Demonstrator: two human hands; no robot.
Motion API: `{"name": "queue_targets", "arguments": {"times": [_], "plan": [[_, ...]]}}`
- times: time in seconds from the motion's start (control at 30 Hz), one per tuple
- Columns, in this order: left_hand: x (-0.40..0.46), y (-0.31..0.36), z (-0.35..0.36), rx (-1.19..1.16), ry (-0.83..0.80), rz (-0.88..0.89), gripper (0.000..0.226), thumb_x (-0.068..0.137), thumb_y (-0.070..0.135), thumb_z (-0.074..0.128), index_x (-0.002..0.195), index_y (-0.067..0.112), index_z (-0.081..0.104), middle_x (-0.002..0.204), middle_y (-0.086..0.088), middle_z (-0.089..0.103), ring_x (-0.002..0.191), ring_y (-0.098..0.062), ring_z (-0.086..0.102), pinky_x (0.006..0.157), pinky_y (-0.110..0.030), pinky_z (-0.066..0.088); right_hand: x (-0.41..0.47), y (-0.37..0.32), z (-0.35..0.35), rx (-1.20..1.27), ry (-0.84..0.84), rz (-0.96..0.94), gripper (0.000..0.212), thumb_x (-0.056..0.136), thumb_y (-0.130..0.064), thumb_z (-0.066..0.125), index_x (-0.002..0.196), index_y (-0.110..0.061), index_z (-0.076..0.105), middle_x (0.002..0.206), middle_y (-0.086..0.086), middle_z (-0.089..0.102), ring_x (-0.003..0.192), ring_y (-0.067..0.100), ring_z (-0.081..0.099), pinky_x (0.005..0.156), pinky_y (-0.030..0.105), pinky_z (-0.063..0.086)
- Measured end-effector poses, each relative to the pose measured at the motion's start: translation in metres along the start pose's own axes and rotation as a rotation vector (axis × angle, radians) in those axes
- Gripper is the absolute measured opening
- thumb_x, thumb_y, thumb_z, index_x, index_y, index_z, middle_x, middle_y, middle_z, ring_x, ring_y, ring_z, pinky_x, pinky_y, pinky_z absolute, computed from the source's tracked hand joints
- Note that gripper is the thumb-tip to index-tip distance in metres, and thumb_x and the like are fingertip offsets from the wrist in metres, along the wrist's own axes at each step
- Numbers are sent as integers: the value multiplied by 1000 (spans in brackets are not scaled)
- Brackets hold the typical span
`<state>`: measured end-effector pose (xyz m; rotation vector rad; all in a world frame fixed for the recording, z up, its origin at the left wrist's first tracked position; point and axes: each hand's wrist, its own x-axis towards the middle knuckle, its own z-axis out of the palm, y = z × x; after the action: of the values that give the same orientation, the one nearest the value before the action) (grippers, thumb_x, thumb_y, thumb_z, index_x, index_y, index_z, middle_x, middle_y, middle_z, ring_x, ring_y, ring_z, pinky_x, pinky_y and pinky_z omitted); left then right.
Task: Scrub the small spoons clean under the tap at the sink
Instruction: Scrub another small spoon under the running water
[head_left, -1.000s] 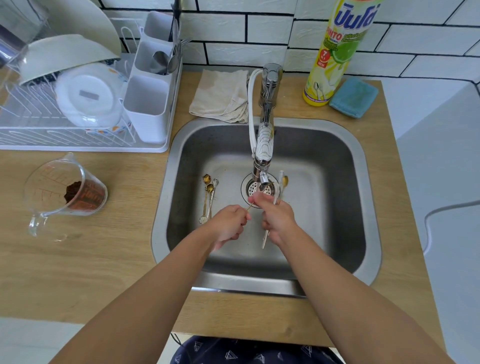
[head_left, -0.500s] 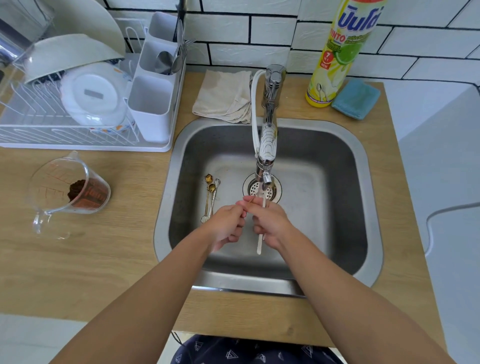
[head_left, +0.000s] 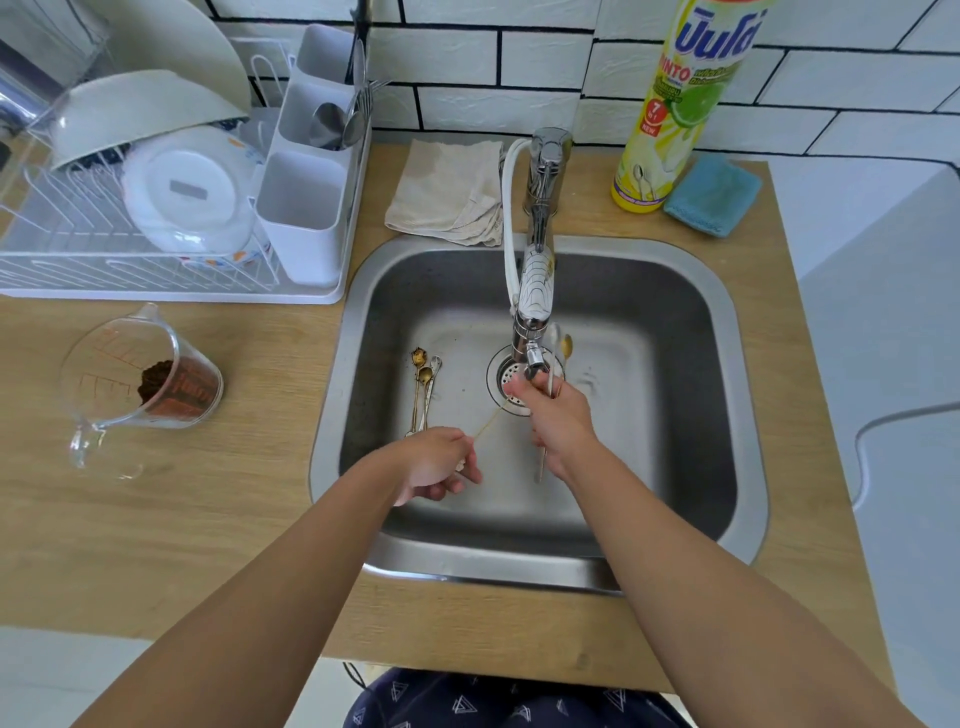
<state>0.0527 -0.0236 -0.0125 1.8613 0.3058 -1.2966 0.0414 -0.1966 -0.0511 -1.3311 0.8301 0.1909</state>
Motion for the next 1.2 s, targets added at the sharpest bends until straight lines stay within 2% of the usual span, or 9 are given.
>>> {"name": "queue_targets", "arguments": {"times": [0.13, 0.23, 0.3, 0.5, 0.6, 0.73, 0.87, 1.07, 1.2], "plan": [[0, 4, -21, 168, 9, -34, 33, 107, 26, 36, 91, 6, 58, 80, -12, 55, 55, -15, 45, 50, -24, 37, -9, 4, 15, -99, -50, -78, 22, 103, -39, 57, 95, -26, 73, 85, -18, 80, 91, -1, 64, 79, 25, 43], [-4, 6, -31, 182, -6, 12, 33, 108, 24, 35, 92, 6, 58, 73, -9, 53, 53, -14, 43, 51, -25, 37, -7, 5, 10, -108, -110, -79, 26, 107, -40, 49, 114, -26, 69, 95, -17, 80, 58, 0, 44, 61, 21, 35], [-6, 5, -32, 192, -20, 26, 31, 107, 22, 36, 92, 6, 58, 72, -9, 53, 54, -14, 43, 51, -25, 37, -5, 6, 4, -99, -138, -96, 21, 105, -34, 55, 122, -27, 67, 96, -12, 81, 60, -3, 52, 60, 20, 33], [-2, 3, -24, 159, -41, 43, 31, 106, 21, 36, 91, 7, 59, 75, -10, 54, 57, -16, 43, 53, -28, 32, -5, 5, -2, -67, -55, -125, 21, 104, -34, 56, 89, -26, 70, 86, -7, 81, 70, -9, 68, 67, 20, 38], [-3, 5, -25, 145, -48, 21, 33, 106, 25, 37, 89, 8, 59, 71, -7, 52, 53, -13, 41, 50, -26, 31, -2, 9, -8, -7, -113, -43, 29, 109, -33, 46, 113, -17, 70, 96, -3, 82, 39, 3, 40, 49, 21, 30], [-4, 7, -31, 199, -5, -72, 34, 105, 35, 39, 88, 13, 59, 71, 0, 48, 52, -10, 35, 43, -21, 23, -1, 11, -18, 144, -309, 63, 23, 107, -32, 53, 119, -17, 67, 113, 6, 79, 40, 6, 24, 39, 18, 27], [-4, 3, -31, 53, -12, -124, 34, 103, 38, 40, 83, 15, 55, 66, 2, 44, 52, -11, 32, 44, -22, 23, 3, 6, -14, 158, -326, 144, 19, 100, -39, 64, 94, -21, 61, 108, 6, 80, 40, 5, 23, 39, 18, 26], [3, 2, -19, -368, -14, -36, 31, 100, 16, 43, 104, 0, 68, 65, 0, 41, 52, -11, 31, 47, -25, 25, 7, 6, -8, 247, -207, 150, 34, 106, -40, 51, 102, -10, 66, 111, 5, 79, 37, 4, 23, 35, 18, 24], [16, 25, 10, -651, 210, 94, 28, 98, 6, 43, 102, -4, 69, 66, -1, 38, 53, -10, 33, 46, -23, 24, 5, 7, -13, 407, -181, 153, 45, 84, -48, 73, 104, -9, 67, 109, 5, 76, 40, 2, 23, 36, 16, 21]]}}
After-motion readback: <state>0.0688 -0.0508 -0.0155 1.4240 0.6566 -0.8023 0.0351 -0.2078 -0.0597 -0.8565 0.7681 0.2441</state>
